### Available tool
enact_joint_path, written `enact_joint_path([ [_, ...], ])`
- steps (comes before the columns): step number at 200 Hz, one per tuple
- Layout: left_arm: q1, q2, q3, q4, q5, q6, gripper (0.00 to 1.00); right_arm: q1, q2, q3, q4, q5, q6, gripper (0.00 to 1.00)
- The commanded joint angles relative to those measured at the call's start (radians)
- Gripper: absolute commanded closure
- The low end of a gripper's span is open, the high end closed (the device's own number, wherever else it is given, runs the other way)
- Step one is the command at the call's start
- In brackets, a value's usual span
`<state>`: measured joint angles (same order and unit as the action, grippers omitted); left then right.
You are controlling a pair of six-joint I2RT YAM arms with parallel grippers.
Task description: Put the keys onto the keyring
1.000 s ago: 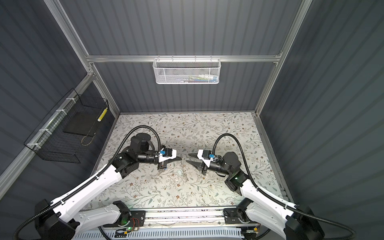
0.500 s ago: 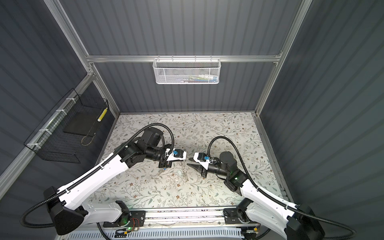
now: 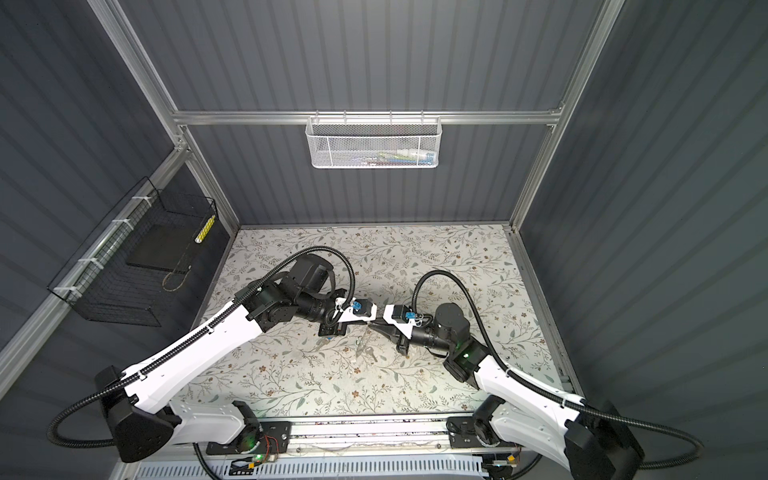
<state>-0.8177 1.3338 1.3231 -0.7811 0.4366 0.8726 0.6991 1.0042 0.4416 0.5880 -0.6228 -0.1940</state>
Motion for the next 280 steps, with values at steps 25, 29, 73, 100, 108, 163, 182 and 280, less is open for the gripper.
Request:
enact_joint_path([
  [25,-0.006,-0.008,0.027,-0.003,0.020,0.000,0.93,0.005,0.011,-0.001,0.043,-0.017,0.014,0.99],
  [29,-0.005,-0.015,0.022,0.010,0.017,-0.013,0.86,0.005,0.011,-0.001,0.044,-0.018,0.014,1.00],
  [73,0.100,-0.165,-0.165,0.228,0.116,-0.167,0.51,0.004,0.010,-0.037,0.165,-0.018,0.076,1.00],
  [100,0.174,-0.239,-0.304,0.400,0.245,-0.282,0.51,0.004,0.029,-0.036,0.236,-0.050,0.125,1.00],
  [108,0.175,-0.251,-0.335,0.442,0.262,-0.310,0.52,0.004,0.036,-0.037,0.266,-0.058,0.141,1.00],
  [163,0.176,-0.244,-0.386,0.544,0.361,-0.370,0.60,0.004,0.087,-0.035,0.427,-0.118,0.228,1.00],
  [182,0.175,-0.260,-0.430,0.598,0.374,-0.380,0.63,0.004,0.103,-0.036,0.471,-0.125,0.250,1.00],
  [280,0.175,-0.290,-0.493,0.638,0.297,-0.387,0.71,0.004,0.173,-0.035,0.560,-0.157,0.258,1.00],
])
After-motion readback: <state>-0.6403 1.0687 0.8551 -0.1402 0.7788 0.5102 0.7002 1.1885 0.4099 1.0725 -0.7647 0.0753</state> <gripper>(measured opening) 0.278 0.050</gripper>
